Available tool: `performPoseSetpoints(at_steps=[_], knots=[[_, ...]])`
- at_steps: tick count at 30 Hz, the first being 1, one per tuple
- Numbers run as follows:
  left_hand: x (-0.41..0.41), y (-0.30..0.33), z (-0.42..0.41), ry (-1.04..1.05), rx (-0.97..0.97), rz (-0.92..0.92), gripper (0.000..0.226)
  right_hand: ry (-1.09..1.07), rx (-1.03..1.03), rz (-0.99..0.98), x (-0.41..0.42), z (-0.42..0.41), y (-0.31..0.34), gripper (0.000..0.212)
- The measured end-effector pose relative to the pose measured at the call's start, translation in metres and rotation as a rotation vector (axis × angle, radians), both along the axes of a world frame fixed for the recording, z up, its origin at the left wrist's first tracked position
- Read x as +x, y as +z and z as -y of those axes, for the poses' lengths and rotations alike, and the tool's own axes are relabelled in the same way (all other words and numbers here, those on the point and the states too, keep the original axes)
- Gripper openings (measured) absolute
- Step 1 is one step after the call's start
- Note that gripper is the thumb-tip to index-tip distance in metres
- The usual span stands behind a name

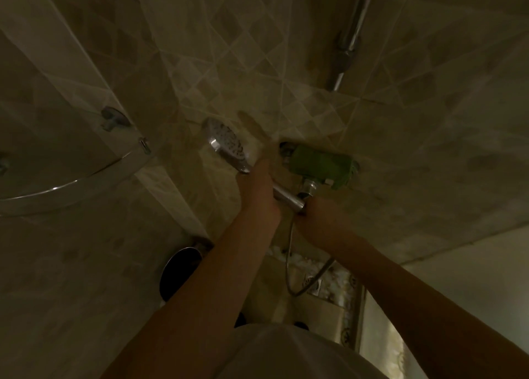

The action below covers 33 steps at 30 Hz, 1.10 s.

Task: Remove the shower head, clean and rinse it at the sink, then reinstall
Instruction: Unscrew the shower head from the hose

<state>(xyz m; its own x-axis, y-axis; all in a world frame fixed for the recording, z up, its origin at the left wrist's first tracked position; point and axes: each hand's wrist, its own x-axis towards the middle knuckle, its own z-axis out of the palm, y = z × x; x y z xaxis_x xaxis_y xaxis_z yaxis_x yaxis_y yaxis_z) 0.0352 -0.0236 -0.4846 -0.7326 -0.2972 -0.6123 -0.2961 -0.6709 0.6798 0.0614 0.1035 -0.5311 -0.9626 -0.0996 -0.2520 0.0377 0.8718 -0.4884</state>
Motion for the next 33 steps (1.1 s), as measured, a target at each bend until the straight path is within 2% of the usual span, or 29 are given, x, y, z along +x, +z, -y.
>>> performPoseSetpoints(at_steps=[2, 4, 6, 8, 10, 12, 14, 17, 19, 22, 25, 26, 28, 29, 31, 33], knots=[[0.002, 0.004, 0.002, -0.043, 0.041, -0.096, 0.02, 0.052, -0.076, 0.037, -0.004, -0.004, 0.007, 0.019], [0.006, 0.008, 0.005, -0.117, 0.142, -0.207, 0.009, 0.063, -0.193, 0.118, -0.004, -0.002, 0.019, 0.019], [0.011, 0.009, 0.01, -0.2, 0.287, -0.3, 0.003, -0.006, -0.468, 0.358, 0.0, 0.0, 0.03, 0.009], [0.015, 0.01, 0.016, -0.284, 0.426, -0.383, 0.014, 0.033, -0.713, 0.665, 0.005, 0.002, 0.037, 0.026], [0.016, 0.011, 0.021, -0.342, 0.525, -0.426, 0.026, 0.123, -0.794, 0.895, 0.007, 0.003, 0.042, 0.037], [0.013, 0.015, 0.021, -0.392, 0.521, -0.444, 0.022, 0.168, -0.844, 0.998, 0.006, 0.001, 0.043, 0.039], [0.008, 0.019, 0.015, -0.386, 0.398, -0.353, 0.037, 0.098, -0.791, 0.923, 0.006, 0.003, 0.04, 0.035], [0.005, 0.023, 0.0, -0.212, 0.119, -0.092, 0.043, -0.087, -0.364, 0.329, 0.01, 0.013, 0.024, 0.016], [0.008, 0.019, -0.005, -0.097, 0.068, -0.071, 0.042, -0.106, -0.158, 0.048, 0.011, 0.014, 0.013, 0.018], [0.011, 0.011, -0.005, -0.092, 0.097, -0.133, 0.044, -0.086, -0.059, -0.08, 0.011, 0.007, 0.013, 0.017], [0.019, 0.011, -0.002, -0.193, 0.004, -0.209, 0.021, -0.042, -0.192, -0.021, 0.011, 0.002, 0.021, 0.008], [0.022, 0.012, 0.001, -0.208, 0.048, -0.246, 0.022, -0.037, -0.287, 0.051, 0.01, 0.002, 0.025, 0.007], [0.023, 0.011, 0.011, -0.276, 0.189, -0.339, 0.051, -0.074, -0.531, 0.283, 0.01, 0.0, 0.034, 0.012], [0.023, 0.011, 0.016, -0.334, 0.236, -0.387, 0.055, -0.08, -0.662, 0.414, 0.011, -0.001, 0.038, 0.02], [0.022, 0.013, 0.025, -0.428, 0.31, -0.441, 0.044, -0.048, -0.868, 0.639, 0.013, -0.003, 0.042, 0.032], [0.017, 0.012, 0.028, -0.456, 0.373, -0.457, 0.036, -0.006, -0.971, 0.782, 0.013, -0.002, 0.042, 0.037]])
